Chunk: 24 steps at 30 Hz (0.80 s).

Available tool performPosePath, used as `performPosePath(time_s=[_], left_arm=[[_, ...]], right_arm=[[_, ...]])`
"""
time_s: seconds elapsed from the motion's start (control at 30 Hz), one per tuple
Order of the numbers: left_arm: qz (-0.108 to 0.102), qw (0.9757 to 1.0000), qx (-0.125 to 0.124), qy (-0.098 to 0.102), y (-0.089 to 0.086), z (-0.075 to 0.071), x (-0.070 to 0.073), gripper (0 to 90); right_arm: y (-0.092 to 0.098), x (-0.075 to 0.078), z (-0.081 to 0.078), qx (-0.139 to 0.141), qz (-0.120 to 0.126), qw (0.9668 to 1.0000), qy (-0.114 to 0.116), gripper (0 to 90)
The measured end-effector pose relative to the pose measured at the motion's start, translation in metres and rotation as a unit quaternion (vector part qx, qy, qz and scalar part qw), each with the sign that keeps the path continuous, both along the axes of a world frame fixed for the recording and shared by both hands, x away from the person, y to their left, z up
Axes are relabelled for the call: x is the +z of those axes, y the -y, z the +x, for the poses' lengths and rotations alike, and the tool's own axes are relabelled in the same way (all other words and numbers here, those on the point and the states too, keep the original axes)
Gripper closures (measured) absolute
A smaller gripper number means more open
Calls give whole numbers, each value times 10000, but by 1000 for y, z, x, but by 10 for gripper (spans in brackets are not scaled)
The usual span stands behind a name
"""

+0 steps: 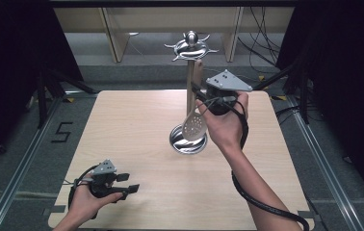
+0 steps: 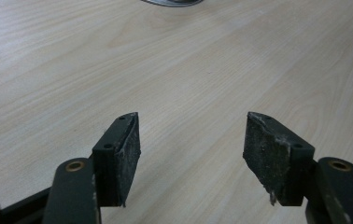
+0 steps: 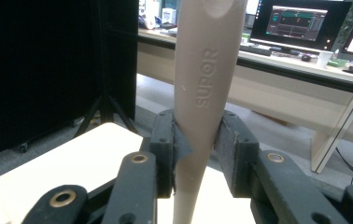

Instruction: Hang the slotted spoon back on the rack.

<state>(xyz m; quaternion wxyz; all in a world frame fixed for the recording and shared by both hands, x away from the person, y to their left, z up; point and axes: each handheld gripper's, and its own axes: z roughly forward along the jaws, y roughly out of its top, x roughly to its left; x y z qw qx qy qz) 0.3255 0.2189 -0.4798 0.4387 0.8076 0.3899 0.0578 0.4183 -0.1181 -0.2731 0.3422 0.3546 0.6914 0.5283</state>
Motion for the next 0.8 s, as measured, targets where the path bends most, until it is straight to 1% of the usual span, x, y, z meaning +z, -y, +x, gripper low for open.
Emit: performPosePath(time_s=[0.03,0.13,0.17,0.2,0.23,0.27,0.33,0.43,0.5,0.53,0.57,0.6,0.63,0.67,0.7,0.73,0.77,0.8], left_arm=[[103,9999,-21,8,-1,1,0,356],[99,9999,-21,8,-2,1,0,356],[103,9999,-26,10,-2,1,0,356],[79,10000,-8,6,-1,0,0,356],[-11,10000,13,2,-1,0,0,356],[-17,10000,19,5,-1,0,1,356],[-6,10000,18,0,-1,0,0,356],[22,10000,0,19,-2,0,1,356],[15,10000,4,8,-1,0,1,356],[-25,10000,67,-43,0,-1,0,356],[93,10000,-4,9,-1,0,0,356],[107,9999,-12,16,-1,0,0,356],[13,10000,3,5,0,0,0,356],[1,10000,14,11,0,0,-1,356],[35,10000,5,8,0,0,0,356],[51,10000,1,7,0,0,-1,356],[67,10000,13,1,0,0,-1,356],[66,10000,13,-9,-1,0,-1,356]], right_arm=[[0,0,0,3,13,10000,-9,687],[-2,2,0,-6,39,9999,121,627],[-2,2,-1,-6,38,9999,130,604],[-2,3,-1,-17,34,9997,241,557],[-2,3,-3,-25,-7,9998,217,540],[0,2,-4,-33,-74,9996,288,519],[3,0,-10,-32,-28,9996,268,473],[12,-9,-20,24,-90,9993,352,416],[20,-19,-28,71,-169,9996,192,395],[25,-26,-30,90,-198,9995,211,384],[30,-32,-34,109,-211,9997,46,378],[38,-40,-37,127,-240,9996,-4,377],[42,-45,-40,110,-250,9996,-60,377],[47,-52,-43,140,-225,9995,-177,375],[54,-61,-47,125,-288,9991,-301,371],[57,-66,-49,117,-290,9987,-397,371],[63,-73,-52,160,-368,9981,-464,372],[68,-80,-55,122,-461,9975,-531,373]])
